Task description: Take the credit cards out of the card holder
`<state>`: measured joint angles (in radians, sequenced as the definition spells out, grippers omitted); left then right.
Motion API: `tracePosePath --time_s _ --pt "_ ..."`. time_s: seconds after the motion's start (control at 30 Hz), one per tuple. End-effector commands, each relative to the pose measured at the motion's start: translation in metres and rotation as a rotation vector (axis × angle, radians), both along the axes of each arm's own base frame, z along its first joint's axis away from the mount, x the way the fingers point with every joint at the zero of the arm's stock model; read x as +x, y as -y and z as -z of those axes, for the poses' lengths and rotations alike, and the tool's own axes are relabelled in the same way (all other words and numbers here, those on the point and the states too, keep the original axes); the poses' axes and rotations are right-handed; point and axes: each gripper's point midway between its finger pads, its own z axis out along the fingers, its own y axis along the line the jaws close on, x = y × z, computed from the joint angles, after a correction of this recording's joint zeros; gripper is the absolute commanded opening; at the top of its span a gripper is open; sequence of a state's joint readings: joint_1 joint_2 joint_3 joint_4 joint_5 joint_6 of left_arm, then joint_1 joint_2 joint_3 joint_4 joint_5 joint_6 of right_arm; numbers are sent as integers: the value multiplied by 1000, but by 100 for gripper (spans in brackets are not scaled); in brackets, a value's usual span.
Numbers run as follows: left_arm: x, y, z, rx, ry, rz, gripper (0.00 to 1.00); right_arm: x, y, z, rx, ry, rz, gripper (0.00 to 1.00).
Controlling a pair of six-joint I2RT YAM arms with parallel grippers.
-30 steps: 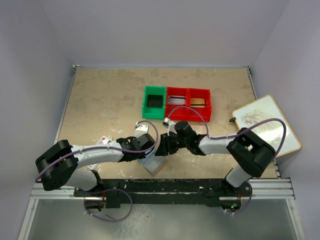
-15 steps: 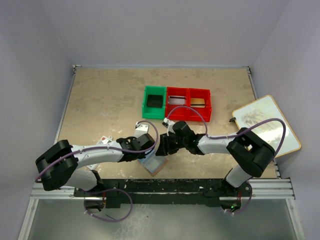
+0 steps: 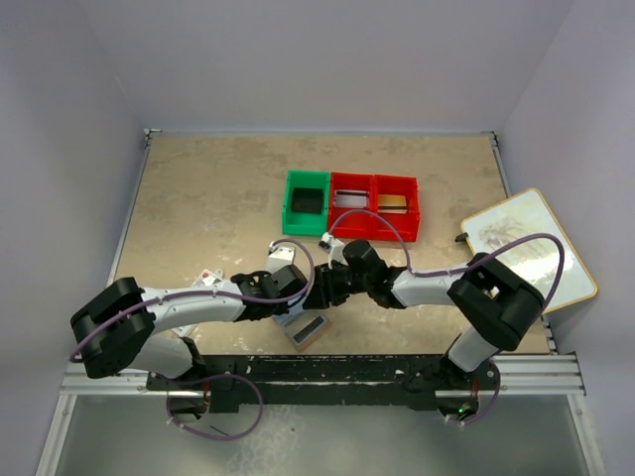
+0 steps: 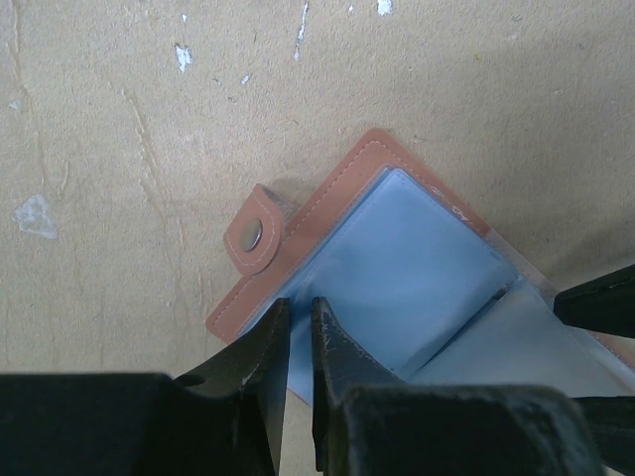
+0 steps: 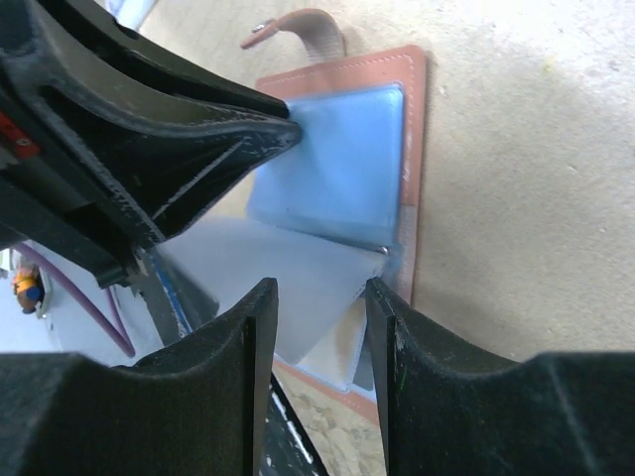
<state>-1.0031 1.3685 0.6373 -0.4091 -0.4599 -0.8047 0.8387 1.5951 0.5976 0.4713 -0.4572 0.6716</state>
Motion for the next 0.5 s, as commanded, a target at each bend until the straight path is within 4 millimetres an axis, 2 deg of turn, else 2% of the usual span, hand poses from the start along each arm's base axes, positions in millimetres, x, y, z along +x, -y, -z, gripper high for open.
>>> tracePosePath --time_s 0.0,0.17,0.4,0.47 --pt "-13 -7 15 15 -58 -2 10 -7 -18 -24 132 7 -57 43" --pt "-13 -5 14 10 -55 -4 10 -8 -23 -29 173 -5 -59 44" --pt "-11 -8 10 18 -36 -14 9 -5 -27 -23 178 -26 -48 44" --pt "-11 -10 9 23 -34 -18 9 1 -22 -17 133 -12 1 45"
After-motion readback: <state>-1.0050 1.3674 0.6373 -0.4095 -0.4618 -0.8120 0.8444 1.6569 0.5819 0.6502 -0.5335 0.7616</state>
